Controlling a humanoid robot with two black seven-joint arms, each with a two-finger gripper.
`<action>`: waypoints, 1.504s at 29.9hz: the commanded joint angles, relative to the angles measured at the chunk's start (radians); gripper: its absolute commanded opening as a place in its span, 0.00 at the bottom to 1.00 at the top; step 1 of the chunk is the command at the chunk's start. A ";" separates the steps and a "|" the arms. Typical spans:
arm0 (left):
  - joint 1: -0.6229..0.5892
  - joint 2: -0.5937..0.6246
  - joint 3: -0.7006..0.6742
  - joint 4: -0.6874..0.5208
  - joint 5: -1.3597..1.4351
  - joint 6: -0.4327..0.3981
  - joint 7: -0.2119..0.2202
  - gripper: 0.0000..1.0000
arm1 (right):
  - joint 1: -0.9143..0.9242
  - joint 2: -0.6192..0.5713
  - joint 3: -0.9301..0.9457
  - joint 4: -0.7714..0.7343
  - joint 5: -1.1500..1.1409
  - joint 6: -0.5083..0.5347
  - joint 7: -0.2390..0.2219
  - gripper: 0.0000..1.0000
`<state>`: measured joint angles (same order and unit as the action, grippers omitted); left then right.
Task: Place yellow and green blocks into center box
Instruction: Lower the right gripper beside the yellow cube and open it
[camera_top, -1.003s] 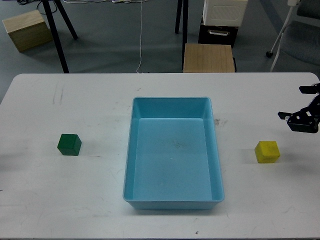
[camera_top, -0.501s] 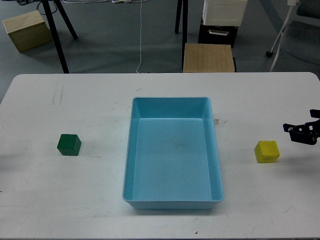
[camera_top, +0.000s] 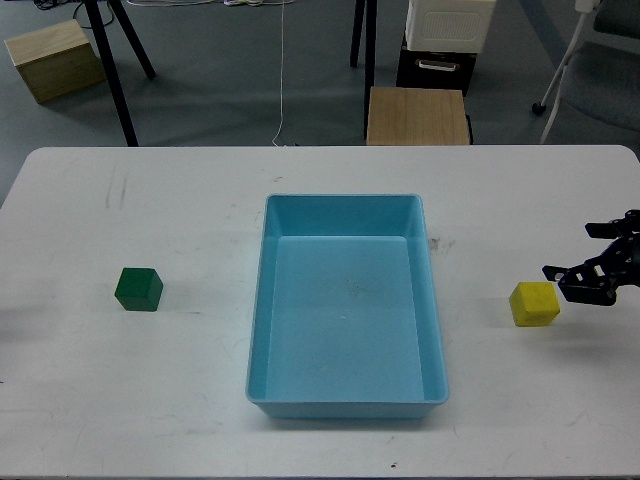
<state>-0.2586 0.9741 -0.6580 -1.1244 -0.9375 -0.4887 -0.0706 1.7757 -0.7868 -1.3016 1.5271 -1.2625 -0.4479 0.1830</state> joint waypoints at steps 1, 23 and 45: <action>0.001 0.000 0.000 0.000 0.000 0.000 0.000 1.00 | -0.012 -0.116 0.042 0.011 0.070 -0.026 0.000 0.99; -0.002 -0.015 0.001 0.000 0.003 0.000 0.000 1.00 | -0.384 -0.252 0.372 0.015 0.417 -0.038 0.000 0.99; -0.007 -0.018 -0.002 0.002 0.034 0.000 0.000 1.00 | -0.490 -0.126 0.432 0.004 0.488 -0.041 -0.003 0.99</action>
<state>-0.2655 0.9559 -0.6597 -1.1230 -0.9030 -0.4887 -0.0706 1.2867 -0.9334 -0.8697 1.5350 -0.7763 -0.4887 0.1792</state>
